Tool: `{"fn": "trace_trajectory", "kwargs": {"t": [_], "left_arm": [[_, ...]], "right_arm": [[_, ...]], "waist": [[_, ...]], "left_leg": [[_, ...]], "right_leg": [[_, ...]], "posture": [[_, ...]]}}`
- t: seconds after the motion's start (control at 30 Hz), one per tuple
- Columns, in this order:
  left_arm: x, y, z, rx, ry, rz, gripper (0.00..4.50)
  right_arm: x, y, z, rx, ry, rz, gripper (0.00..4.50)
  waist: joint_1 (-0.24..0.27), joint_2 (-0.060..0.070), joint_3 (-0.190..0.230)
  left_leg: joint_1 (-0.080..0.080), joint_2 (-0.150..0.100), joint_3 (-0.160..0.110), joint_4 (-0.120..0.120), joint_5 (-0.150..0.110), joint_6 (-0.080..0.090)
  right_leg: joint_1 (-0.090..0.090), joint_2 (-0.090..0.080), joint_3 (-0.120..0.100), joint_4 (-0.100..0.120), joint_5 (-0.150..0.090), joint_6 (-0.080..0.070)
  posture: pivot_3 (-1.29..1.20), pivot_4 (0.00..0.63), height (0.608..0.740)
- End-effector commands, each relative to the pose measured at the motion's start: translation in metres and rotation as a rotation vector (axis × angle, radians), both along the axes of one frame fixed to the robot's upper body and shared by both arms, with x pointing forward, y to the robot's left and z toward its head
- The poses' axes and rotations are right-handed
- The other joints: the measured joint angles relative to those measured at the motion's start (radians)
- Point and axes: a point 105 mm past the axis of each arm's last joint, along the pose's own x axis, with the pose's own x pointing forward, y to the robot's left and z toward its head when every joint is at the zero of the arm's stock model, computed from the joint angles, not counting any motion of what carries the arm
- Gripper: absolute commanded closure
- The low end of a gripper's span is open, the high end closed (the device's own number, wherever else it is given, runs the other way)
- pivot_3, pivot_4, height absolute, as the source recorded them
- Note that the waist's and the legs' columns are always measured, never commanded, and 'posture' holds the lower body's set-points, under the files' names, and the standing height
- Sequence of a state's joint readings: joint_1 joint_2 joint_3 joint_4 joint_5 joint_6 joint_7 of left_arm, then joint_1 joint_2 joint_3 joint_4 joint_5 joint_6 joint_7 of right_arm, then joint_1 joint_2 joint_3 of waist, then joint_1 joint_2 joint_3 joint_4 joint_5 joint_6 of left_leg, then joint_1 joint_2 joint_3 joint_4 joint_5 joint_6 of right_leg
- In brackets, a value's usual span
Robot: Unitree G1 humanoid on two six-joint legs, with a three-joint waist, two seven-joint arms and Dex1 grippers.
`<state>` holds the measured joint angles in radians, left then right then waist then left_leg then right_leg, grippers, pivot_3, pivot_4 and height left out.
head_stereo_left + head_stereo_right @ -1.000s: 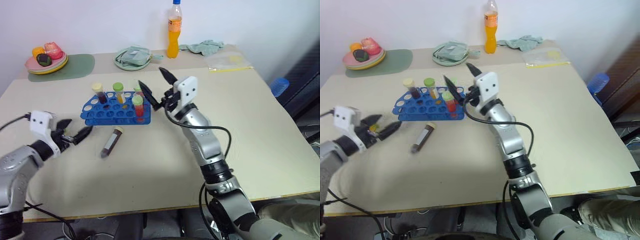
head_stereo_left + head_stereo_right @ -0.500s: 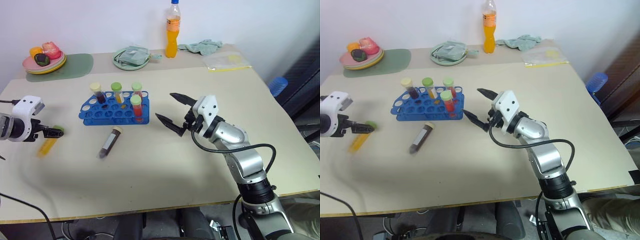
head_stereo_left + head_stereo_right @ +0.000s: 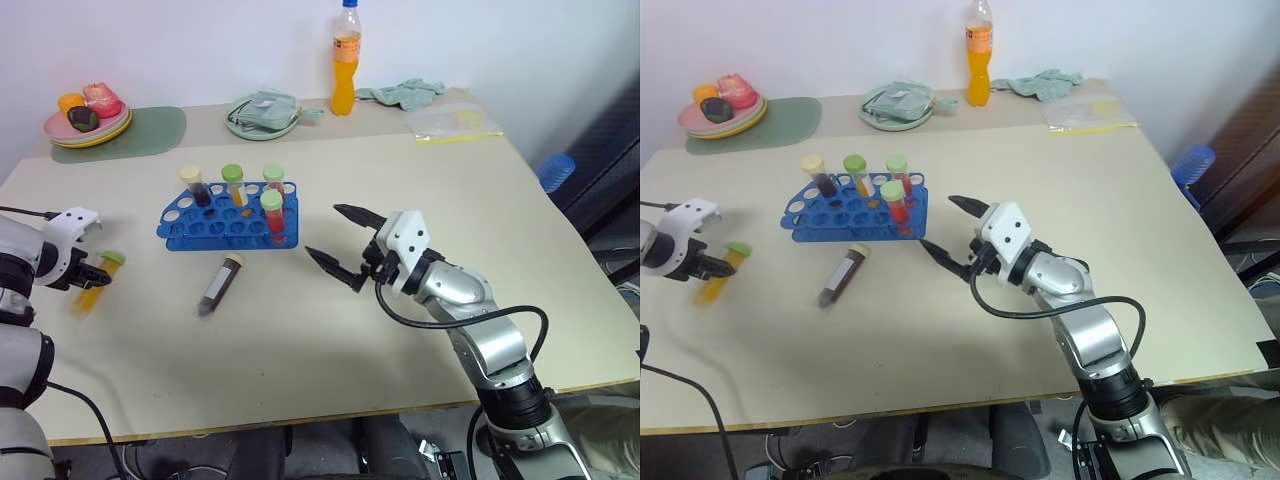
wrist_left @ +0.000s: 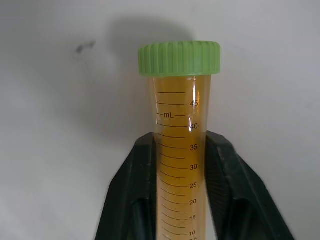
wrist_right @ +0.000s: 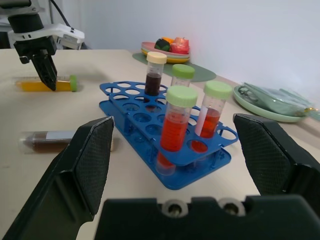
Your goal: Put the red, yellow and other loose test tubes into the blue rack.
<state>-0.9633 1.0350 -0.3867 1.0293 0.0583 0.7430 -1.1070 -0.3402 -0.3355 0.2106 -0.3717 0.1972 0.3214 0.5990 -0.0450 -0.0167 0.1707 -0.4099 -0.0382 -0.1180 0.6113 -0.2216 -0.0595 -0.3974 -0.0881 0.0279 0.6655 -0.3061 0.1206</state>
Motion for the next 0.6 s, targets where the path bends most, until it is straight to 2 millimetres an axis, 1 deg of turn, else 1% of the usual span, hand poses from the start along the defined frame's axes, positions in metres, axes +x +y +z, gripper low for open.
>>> {"fn": "trace_trajectory", "kwargs": {"t": [0.03,0.07,0.1,0.13,0.17,0.2,0.23,0.27,0.3,0.33,0.4,0.43,0.47,0.53,0.6], "left_arm": [[0.015,0.009,0.034,0.037,-0.21,-0.03,3.75],[0.021,0.007,0.043,0.033,-0.277,-0.052,3.75],[0.029,0.003,0.057,0.022,-0.39,-0.083,3.75],[0.038,-0.007,0.079,0.024,-0.578,-0.161,3.75],[0.041,-0.015,0.104,0.058,-0.783,-0.229,3.75],[0.037,-0.024,0.124,0.09,-0.984,-0.259,3.75],[0.028,-0.033,0.135,0.076,-1.129,-0.265,3.75],[0.017,-0.043,0.137,0.018,-1.212,-0.263,3.75],[0.009,-0.056,0.134,-0.073,-1.252,-0.271,3.75],[0.001,-0.072,0.132,-0.126,-1.297,-0.295,3.75],[-0.011,-0.108,0.121,-0.18,-1.362,-0.321,3.75],[-0.015,-0.124,0.116,-0.18,-1.378,-0.333,3.75],[-0.017,-0.144,0.112,-0.192,-1.403,-0.358,3.75],[-0.017,-0.17,0.104,-0.217,-1.456,-0.309,3.75],[-0.015,-0.19,0.098,-0.218,-1.489,-0.265,3.75]], "right_arm": [[-0.006,0.002,0.012,0.008,-0.053,0.02,0.26],[-0.006,0.001,0.012,0.006,-0.053,0.02,0.26],[-0.006,0.001,0.012,0.005,-0.051,0.02,0.26],[-0.006,0.0,0.01,0.002,-0.048,0.016,0.26],[-0.005,-0.001,0.009,0.0,-0.045,0.01,0.26],[-0.003,-0.003,0.008,0.003,-0.04,-0.003,0.26],[-0.002,-0.005,0.006,0.005,-0.034,-0.016,0.26],[0.0,-0.007,0.005,0.006,-0.029,-0.028,0.26],[0.001,-0.009,0.003,0.002,-0.025,-0.038,0.26],[0.003,-0.01,0.0,-0.009,-0.018,-0.05,0.26],[0.008,-0.012,-0.004,-0.03,-0.015,-0.071,0.26],[0.009,-0.012,-0.005,-0.035,-0.009,-0.077,0.26],[0.011,-0.012,-0.007,-0.04,0.006,-0.08,0.26],[0.009,-0.008,-0.013,-0.029,0.09,-0.036,0.26],[0.003,-0.004,-0.017,-0.019,0.151,0.021,0.26]], "waist": [[0.0,-0.002,0.001],[0.001,-0.003,0.001],[0.001,-0.003,0.001],[0.001,-0.003,0.001],[0.001,-0.003,0.0],[-0.001,-0.002,0.0],[0.0,-0.002,0.0],[0.004,-0.002,0.0],[0.002,-0.002,0.0],[0.002,-0.002,0.0],[0.004,-0.002,0.0],[0.009,-0.002,0.0],[0.014,-0.003,0.0],[0.031,-0.003,0.0],[0.034,-0.003,-0.001]], "left_leg": [[0.0,0.0,0.0,0.0,0.0,0.0],[0.0,0.0,-0.001,0.0,0.0,0.0],[0.0,0.0,-0.001,0.0,0.0,0.0],[0.0,0.0,0.0,0.0,0.0,0.0],[0.0,0.0,-0.001,0.001,0.0,0.0],[0.0,0.001,0.0,0.0,0.0,0.0],[-0.001,0.003,-0.001,0.0,0.0,0.0],[-0.001,0.003,-0.002,-0.001,0.0,-0.001],[-0.002,0.002,-0.001,0.0,0.0,-0.001],[-0.002,0.001,0.0,0.0,0.0,-0.001],[-0.002,0.0,0.001,0.001,0.0,0.0],[-0.002,0.0,0.001,0.002,0.0,0.0],[-0.001,-0.001,0.001,0.002,0.0,0.0],[-0.001,-0.001,0.002,0.003,0.0,0.0],[0.0,-0.004,0.002,0.004,0.0,0.0]], "right_leg": [[0.0,0.0,0.0,0.0,0.0,0.0],[0.0,0.0,0.0,0.0,0.0,0.0],[0.0,0.0,0.0,0.0,0.0,0.0],[0.0,-0.001,0.0,0.0,0.0,0.0],[0.0,-0.001,0.0,0.0,0.0,0.0],[0.0,-0.002,0.0,0.0,0.0,0.0],[-0.001,-0.004,0.0,0.0,0.0,0.0],[-0.002,-0.006,0.001,0.0,0.0,0.0],[-0.003,-0.008,0.001,0.0,0.0,0.0],[-0.004,-0.009,0.002,0.0,0.001,0.0],[-0.003,-0.01,0.002,-0.001,0.001,0.001],[-0.002,-0.01,0.002,-0.001,0.001,0.001],[-0.001,-0.01,0.002,-0.001,0.001,0.002],[0.001,-0.009,0.001,-0.001,0.002,0.002],[0.002,-0.008,0.0,-0.001,0.002,0.002]], "posture": [[0.0,0.15,0.74],[0.0,0.15,0.74],[0.0,0.15,0.74],[0.0,0.15,0.74],[0.0,0.15,0.74],[0.0,0.15,0.74],[0.0,0.15,0.74],[0.0,0.15,0.74],[0.0,0.15,0.74],[0.0,0.15,0.74],[0.0,0.15,0.74],[0.0,0.15,0.74],[0.0,0.15,0.74],[0.0,0.15,0.74],[0.0,0.15,0.74]]}}
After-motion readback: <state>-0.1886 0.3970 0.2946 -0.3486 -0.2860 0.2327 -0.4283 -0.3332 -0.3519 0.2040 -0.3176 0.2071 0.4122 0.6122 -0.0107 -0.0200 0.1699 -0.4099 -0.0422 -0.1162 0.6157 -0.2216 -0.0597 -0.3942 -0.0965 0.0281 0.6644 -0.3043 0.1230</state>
